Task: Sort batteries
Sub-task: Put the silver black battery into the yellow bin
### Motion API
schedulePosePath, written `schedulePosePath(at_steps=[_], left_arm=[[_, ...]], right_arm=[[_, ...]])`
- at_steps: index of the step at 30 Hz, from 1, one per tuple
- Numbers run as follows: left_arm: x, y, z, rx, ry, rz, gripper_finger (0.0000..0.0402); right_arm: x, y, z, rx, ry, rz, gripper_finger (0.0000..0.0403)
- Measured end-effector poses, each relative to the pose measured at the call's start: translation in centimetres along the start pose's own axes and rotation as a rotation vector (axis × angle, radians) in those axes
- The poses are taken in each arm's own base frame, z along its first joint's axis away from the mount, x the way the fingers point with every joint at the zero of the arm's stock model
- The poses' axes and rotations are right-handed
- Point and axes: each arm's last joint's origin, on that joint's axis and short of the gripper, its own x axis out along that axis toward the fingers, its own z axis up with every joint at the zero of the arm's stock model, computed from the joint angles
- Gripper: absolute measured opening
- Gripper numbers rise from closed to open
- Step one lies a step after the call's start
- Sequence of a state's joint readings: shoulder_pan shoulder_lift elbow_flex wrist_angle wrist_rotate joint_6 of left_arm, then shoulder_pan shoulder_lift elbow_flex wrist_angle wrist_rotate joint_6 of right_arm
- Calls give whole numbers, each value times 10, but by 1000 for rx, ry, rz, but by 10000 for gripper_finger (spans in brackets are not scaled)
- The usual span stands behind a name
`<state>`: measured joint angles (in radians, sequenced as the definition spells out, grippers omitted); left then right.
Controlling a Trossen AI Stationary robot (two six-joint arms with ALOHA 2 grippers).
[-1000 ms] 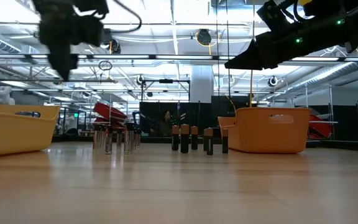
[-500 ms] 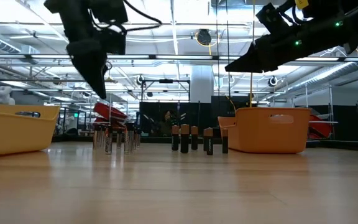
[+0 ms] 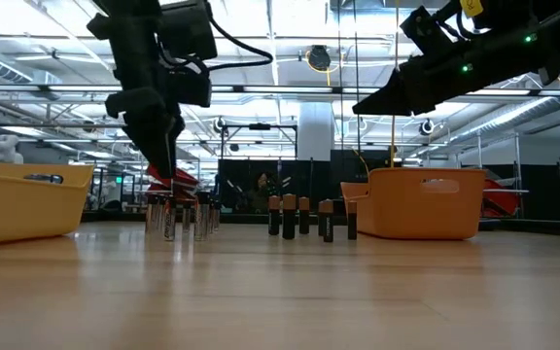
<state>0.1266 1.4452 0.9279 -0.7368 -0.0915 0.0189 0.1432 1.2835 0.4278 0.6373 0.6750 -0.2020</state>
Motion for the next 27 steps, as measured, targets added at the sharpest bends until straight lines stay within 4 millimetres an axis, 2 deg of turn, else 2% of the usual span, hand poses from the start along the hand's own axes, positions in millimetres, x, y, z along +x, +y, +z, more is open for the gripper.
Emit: schedulePosePath(at_steps=[22, 27], left_arm=[[38, 11, -27, -49, -22, -21, 171], [41, 9, -28, -49, -48, -46, 151]], right_arm=[[0, 0, 0, 8, -1, 0, 155], [0, 0, 0, 9, -1, 0, 155]])
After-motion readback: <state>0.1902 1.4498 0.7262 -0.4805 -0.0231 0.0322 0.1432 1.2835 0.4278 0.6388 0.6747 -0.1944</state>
